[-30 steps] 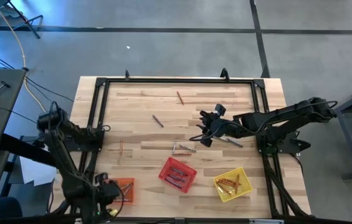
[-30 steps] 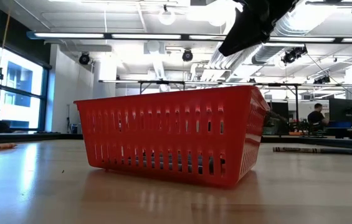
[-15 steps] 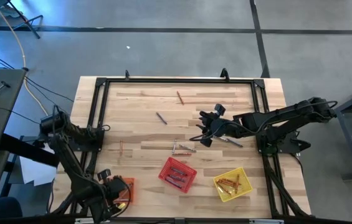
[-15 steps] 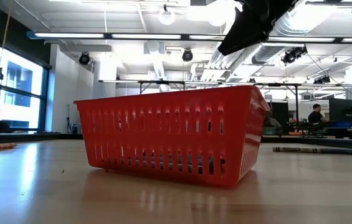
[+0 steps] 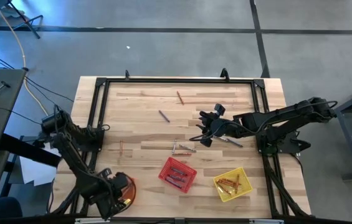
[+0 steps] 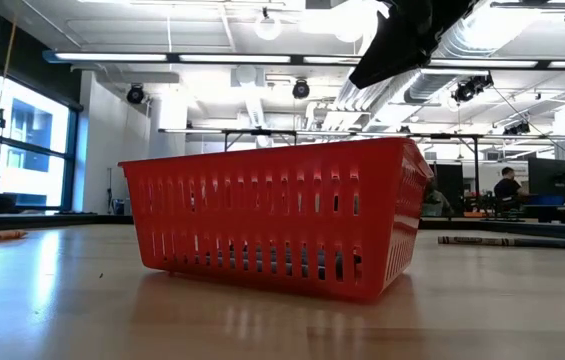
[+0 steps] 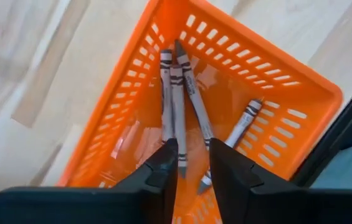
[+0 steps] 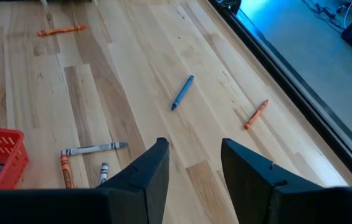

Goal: Sort crayons
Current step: Put the orange crayon into the yellow bin

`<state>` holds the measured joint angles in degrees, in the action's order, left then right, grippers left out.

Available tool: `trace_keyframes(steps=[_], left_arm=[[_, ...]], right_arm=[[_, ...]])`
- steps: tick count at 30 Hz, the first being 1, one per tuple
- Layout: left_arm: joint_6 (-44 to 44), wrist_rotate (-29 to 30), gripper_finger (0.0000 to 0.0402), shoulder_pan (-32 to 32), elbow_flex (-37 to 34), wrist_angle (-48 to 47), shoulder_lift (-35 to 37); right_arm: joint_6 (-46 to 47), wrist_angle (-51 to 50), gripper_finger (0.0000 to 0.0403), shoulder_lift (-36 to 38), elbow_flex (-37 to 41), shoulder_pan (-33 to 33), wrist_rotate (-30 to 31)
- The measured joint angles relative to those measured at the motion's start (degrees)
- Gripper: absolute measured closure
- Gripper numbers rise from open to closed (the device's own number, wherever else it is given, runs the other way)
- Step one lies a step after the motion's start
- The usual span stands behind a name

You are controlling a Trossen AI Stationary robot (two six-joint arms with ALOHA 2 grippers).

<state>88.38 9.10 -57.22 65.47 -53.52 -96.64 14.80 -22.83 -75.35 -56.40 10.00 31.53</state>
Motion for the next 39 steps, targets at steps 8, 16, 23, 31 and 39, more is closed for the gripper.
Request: trace_keyframes(steps=[8,16,23,31,39], left_arm=[[-6.67,-5.55,0.0312,3.07,1.68,0.16,0.14],[-25.51,0.81,0.0312,7.86,7.50,-2.33,0.15],[-28.74,20.97,0.0312,14.27,8.68,-7.83,0.15],[-25.08,17.66,0.0312,26.16,8.21,-22.65,0.15],[-22.91,13.26,0.0312,33.07,0.72,-31.99,2.75]], right_arm=[[-0.91,0.00,0.0264,0.00,0.00,0.00,0.00],[-1.89,0.00,0.0264,0.00,0.00,-0.01,0.00],[-2.00,-0.18,0.0264,0.00,0.00,0.00,0.00],[-2.88,-0.41,0.0264,0.00,0.00,0.00,0.00],[-2.92,-2.17,0.0264,-0.02,0.00,-0.02,0.00]])
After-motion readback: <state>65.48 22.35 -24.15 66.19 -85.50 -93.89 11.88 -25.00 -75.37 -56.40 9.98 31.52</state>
